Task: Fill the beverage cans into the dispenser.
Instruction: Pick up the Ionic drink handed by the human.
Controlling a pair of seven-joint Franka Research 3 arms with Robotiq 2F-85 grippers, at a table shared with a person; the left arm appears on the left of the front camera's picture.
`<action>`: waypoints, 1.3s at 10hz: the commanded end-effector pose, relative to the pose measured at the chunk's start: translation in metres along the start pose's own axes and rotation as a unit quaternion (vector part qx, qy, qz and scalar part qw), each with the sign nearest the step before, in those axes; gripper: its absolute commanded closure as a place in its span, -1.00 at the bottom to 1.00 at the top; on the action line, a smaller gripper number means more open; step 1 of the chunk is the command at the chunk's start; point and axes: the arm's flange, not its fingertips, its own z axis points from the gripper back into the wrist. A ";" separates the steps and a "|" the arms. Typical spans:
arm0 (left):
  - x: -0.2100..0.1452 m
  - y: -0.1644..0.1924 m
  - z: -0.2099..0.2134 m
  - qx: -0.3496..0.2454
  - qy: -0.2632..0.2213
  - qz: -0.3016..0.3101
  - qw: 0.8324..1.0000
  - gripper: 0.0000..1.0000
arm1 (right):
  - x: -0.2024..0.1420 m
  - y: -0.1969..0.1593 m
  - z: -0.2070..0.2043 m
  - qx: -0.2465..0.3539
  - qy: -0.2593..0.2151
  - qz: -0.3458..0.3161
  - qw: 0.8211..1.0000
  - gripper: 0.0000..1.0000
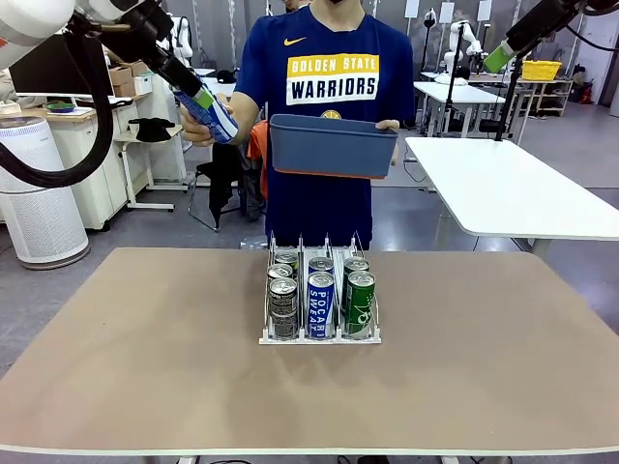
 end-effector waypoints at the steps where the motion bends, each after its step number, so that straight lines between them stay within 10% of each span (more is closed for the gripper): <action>1: -0.011 0.003 -0.006 -0.006 -0.016 -0.009 1.000 -1.00 | 0.000 0.000 0.000 0.000 0.000 0.000 1.000 -1.00; 6: -0.003 0.002 -0.007 0.003 0.000 0.004 1.000 -1.00 | 0.000 0.000 0.000 0.000 0.000 0.000 1.000 -1.00; 7: -0.005 0.002 -0.007 -0.002 0.000 -0.020 1.000 0.17 | 0.000 0.000 0.000 0.000 0.000 0.000 1.000 -1.00; 8: -0.004 0.002 -0.006 0.000 -0.001 -0.021 1.000 0.18 | 0.000 0.000 0.000 0.000 0.000 0.000 1.000 -1.00; 9: -0.005 0.000 -0.005 0.001 0.002 -0.019 1.000 1.00 | 0.000 0.000 0.000 0.000 0.000 0.000 1.000 -1.00; 10: -0.005 0.000 -0.005 0.002 0.006 -0.017 1.000 0.29 | 0.000 0.000 0.000 0.000 0.000 0.000 1.000 -1.00; 11: -0.006 0.001 -0.005 0.003 0.012 -0.015 1.000 1.00 | 0.000 0.000 0.000 0.000 0.000 0.000 1.000 -1.00; 13: -0.008 -0.001 -0.003 0.005 0.024 -0.007 1.000 1.00 | 0.000 0.000 0.000 0.000 0.000 0.000 1.000 -1.00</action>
